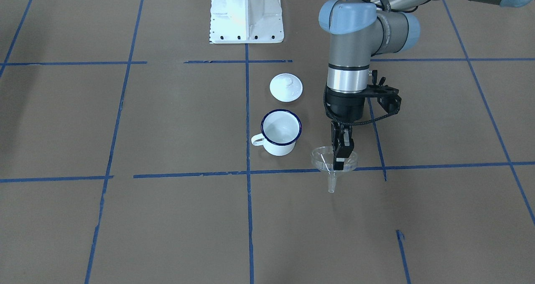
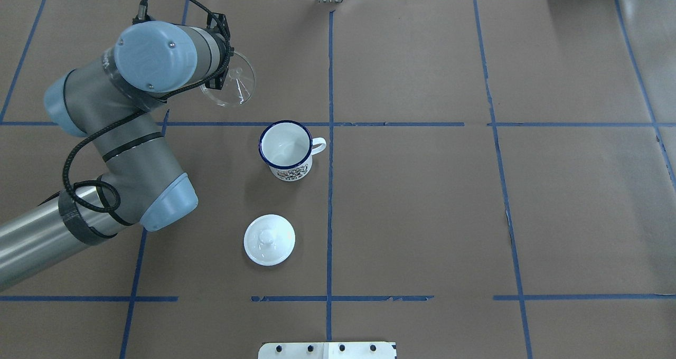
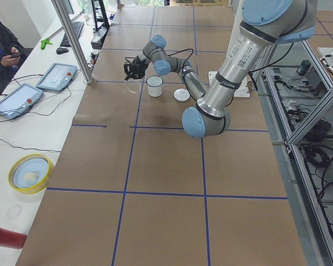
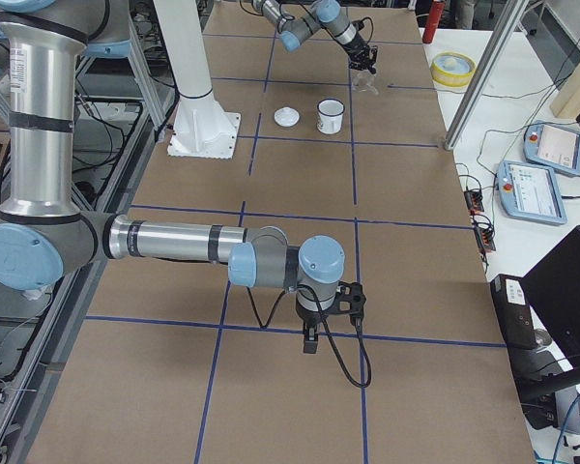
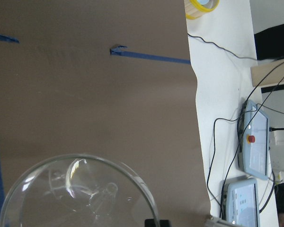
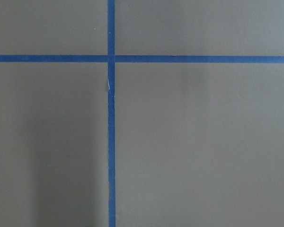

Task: Place funnel on cup
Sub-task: 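Carry the funnel over the open mug with the left gripper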

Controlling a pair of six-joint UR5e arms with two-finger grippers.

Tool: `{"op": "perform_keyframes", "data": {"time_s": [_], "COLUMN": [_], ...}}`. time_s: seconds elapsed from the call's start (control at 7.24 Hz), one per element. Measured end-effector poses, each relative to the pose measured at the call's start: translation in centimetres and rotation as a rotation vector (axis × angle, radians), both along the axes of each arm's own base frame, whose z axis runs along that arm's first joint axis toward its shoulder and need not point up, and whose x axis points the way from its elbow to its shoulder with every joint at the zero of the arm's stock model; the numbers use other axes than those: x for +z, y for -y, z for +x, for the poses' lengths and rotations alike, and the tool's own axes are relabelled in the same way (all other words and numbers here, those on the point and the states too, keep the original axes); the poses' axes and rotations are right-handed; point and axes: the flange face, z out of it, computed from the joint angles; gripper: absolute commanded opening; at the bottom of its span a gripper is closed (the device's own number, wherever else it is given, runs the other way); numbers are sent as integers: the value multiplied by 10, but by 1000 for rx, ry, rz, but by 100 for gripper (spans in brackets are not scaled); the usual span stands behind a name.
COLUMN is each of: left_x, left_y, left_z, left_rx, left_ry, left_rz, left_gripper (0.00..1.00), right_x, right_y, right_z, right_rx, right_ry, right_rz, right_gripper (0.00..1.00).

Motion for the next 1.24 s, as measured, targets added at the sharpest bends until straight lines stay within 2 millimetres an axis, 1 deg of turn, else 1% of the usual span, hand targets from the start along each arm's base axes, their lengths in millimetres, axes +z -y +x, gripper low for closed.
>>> {"op": "perform_keyframes", "data": {"time_s": [0.14, 0.28, 0.55, 0.69, 0.83, 1.11, 1.24], "left_x": [-21, -46, -93, -111, -121, -136, -138], "left_y": [-13, -23, -34, -33, -25, -3, 4], "left_z": [-7, -7, 2, 12, 28, 66, 81], "left_rx": [102, 226, 461, 559, 642, 812, 872], "left_ry": [56, 128, 239, 283, 319, 373, 386], "left_rz": [8, 12, 25, 34, 41, 62, 67], "left_gripper": [0, 0, 0, 0, 0, 0, 0], "right_x": [0, 0, 0, 0, 0, 0, 0], "right_y": [0, 0, 0, 0, 0, 0, 0], "right_z": [0, 0, 0, 0, 0, 0, 0], "right_rx": [0, 0, 0, 0, 0, 0, 0], "right_ry": [0, 0, 0, 0, 0, 0, 0], "right_rz": [0, 0, 0, 0, 0, 0, 0], "right_gripper": [100, 100, 100, 100, 100, 100, 100]}}
